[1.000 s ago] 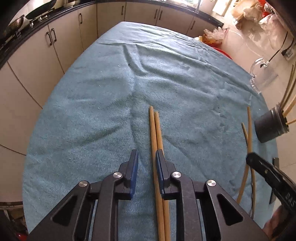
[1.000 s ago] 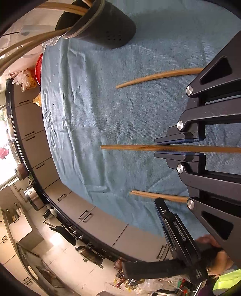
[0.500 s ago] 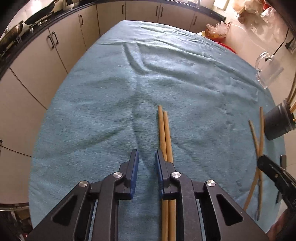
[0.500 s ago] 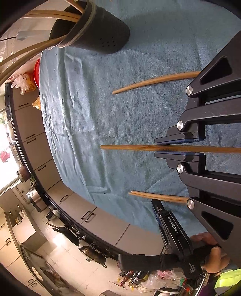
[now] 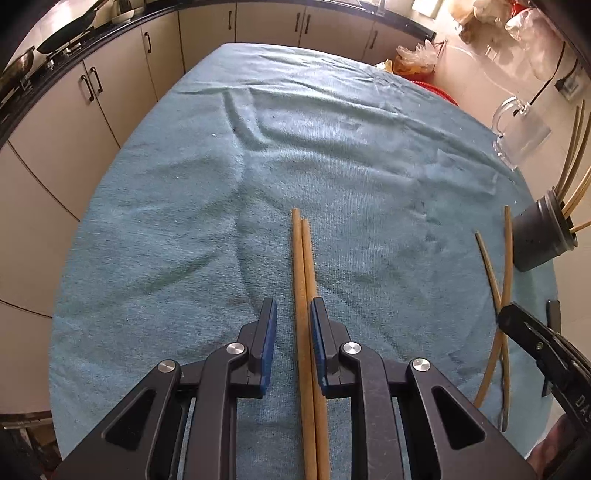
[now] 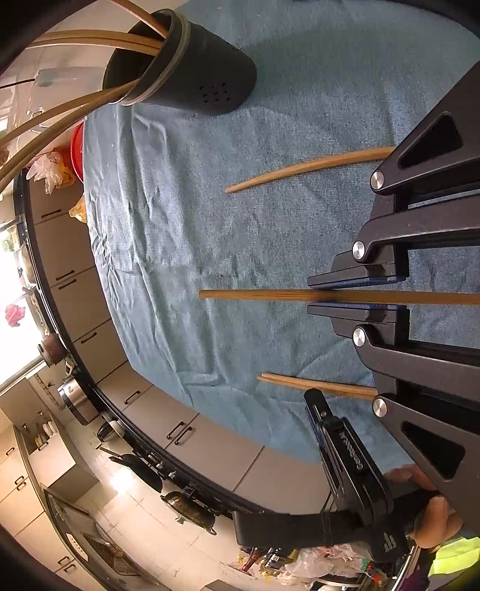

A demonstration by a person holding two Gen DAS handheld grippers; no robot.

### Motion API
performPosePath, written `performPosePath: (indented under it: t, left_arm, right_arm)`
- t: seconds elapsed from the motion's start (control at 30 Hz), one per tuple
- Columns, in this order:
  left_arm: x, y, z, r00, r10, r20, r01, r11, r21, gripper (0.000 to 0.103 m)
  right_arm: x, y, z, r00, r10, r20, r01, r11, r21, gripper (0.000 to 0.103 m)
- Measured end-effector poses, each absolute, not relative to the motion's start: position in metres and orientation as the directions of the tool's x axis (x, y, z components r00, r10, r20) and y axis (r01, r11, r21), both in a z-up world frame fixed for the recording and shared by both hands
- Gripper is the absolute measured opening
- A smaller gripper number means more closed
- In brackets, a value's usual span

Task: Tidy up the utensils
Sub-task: 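Close the left tool on a chopstick while the right tool holds its own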

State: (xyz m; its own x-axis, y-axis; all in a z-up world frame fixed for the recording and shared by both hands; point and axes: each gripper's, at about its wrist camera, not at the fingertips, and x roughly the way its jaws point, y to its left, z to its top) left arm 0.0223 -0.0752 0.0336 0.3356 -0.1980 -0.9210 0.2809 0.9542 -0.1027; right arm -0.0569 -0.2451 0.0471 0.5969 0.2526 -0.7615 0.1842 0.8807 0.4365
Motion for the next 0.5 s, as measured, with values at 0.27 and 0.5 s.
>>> performPosePath:
  t: [0.27, 0.5]
  left_arm:
    - [0.0221, -0.0726, 0.0279, 0.331, -0.167, -0.928, 0.274, 0.959, -0.075, 0.018]
    - [0.0241, -0.0812, 0.0266, 0.374, -0.138, -0.917, 0.268, 0.963, -0.036, 0.016]
  right_arm:
    - [-0.0568, -0.2472, 0.0474, 0.595, 0.252, -0.763, 0.186, 0.881, 0.436, 0.008]
    - [-0.0546, -0.2446, 0.0457, 0.593, 0.255, -0.764, 0.183, 0.881, 0.436, 0.008]
